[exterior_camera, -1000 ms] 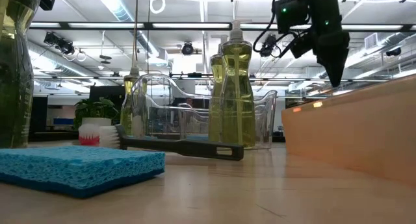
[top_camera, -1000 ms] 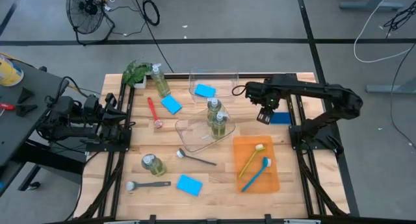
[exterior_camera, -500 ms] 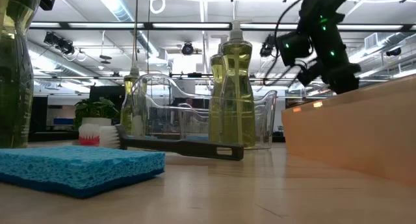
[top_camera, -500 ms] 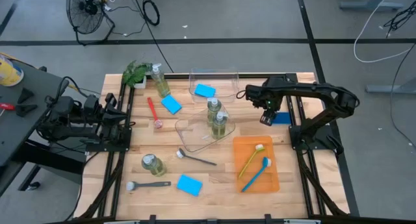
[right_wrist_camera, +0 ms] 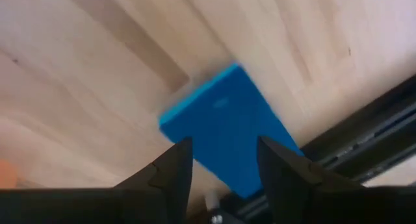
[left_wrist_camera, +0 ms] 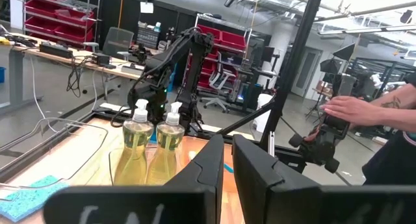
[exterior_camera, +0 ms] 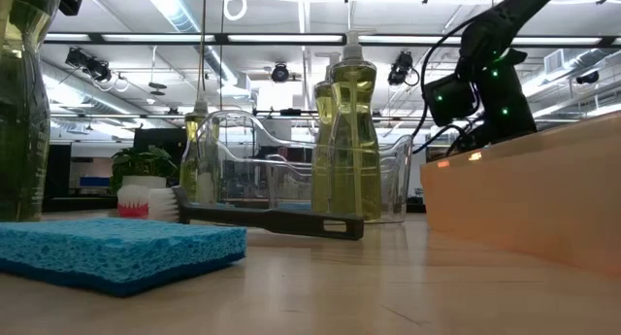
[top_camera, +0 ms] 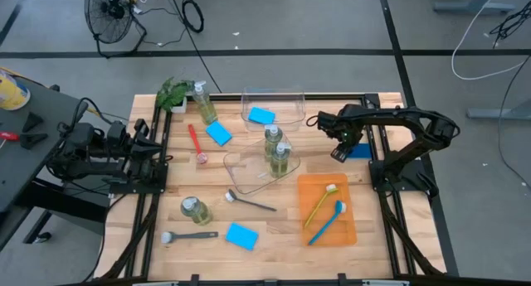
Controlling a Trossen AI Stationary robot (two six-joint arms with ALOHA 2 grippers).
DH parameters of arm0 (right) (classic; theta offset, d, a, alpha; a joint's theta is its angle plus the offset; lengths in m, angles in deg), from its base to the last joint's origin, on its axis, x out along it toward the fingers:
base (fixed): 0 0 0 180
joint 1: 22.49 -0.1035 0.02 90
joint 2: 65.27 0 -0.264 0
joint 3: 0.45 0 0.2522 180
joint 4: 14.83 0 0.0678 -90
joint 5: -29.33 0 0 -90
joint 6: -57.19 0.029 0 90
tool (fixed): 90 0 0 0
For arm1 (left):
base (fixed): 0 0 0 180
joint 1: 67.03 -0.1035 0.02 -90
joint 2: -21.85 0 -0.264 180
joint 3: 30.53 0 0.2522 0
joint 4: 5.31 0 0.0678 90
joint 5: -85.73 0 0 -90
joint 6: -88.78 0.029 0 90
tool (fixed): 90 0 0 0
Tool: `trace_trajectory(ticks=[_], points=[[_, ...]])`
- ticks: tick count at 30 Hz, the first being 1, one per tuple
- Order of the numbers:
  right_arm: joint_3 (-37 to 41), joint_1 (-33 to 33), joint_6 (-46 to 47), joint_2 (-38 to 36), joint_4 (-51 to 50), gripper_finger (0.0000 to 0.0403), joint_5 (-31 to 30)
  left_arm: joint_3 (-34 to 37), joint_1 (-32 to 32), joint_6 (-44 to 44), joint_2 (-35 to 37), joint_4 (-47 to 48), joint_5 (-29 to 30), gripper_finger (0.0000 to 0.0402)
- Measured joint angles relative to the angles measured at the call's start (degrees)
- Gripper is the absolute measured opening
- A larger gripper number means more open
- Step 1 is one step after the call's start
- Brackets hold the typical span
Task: Pick & Place Kitchen Sink Supplies
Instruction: Put the blue sponge into the top transparent bin
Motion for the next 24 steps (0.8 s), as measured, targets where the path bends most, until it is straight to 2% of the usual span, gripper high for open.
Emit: trace_trajectory(ticks=[10,24], points=[[0.6,0.3,0.0,0.3,8.1,0.0171,-0.5,0.0,0.0,0.0,0.0,0.0,0.0,0.0037],[0.6,0.6,-0.4,6.1,7.1,0.0171,-2.9,0.0,0.0,0.0,0.0,0.0,0.0,0.0037]])
